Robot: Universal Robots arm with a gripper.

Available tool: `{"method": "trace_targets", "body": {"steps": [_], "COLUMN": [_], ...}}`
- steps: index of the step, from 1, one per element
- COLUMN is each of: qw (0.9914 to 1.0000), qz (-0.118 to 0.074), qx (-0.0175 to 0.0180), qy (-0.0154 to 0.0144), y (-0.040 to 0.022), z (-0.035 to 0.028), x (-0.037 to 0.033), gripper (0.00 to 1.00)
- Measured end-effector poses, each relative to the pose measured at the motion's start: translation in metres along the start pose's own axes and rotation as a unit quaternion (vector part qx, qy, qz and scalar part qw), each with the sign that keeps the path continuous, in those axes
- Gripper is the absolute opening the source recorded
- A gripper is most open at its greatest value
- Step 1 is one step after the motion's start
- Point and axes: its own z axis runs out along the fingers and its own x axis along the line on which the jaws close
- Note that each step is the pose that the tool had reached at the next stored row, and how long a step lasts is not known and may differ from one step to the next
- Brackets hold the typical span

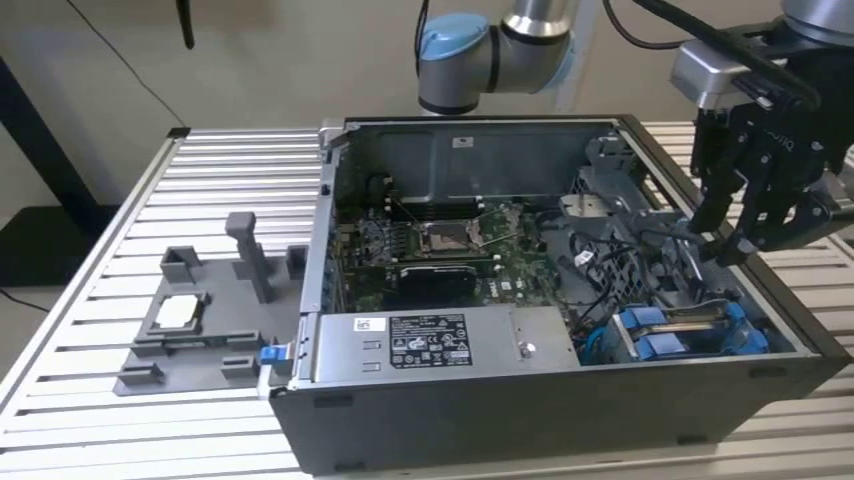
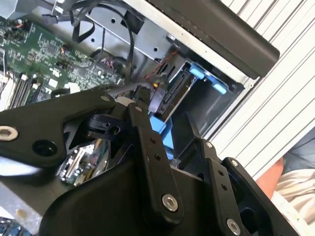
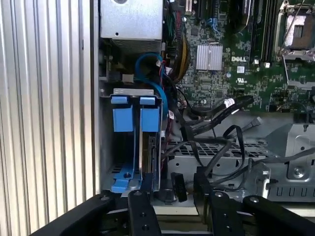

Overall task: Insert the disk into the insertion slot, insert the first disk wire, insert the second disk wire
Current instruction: 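Insert the first disk wire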

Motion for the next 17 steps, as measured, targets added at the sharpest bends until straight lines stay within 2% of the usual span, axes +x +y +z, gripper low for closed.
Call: {"method": "trace_targets", "body": {"steps": [2, 6, 10, 17], "qw": [0.99997, 0.99977, 0.99959, 0.99959], "qz": [-0.006, -0.019, -0.027, -0.027], "qx": [0.0049, 0.0099, 0.0108, 0.0108], "qy": [-0.0002, 0.0005, 0.0001, 0.0002], "y": [0.0004, 0.0007, 0.0012, 0.0012], "z": [0.0021, 0.0052, 0.0070, 0.0070], "x": [-0.0008, -0.0028, -0.0040, -0.0040], "gripper": [0.47, 0.47, 0.47, 0.47]}}
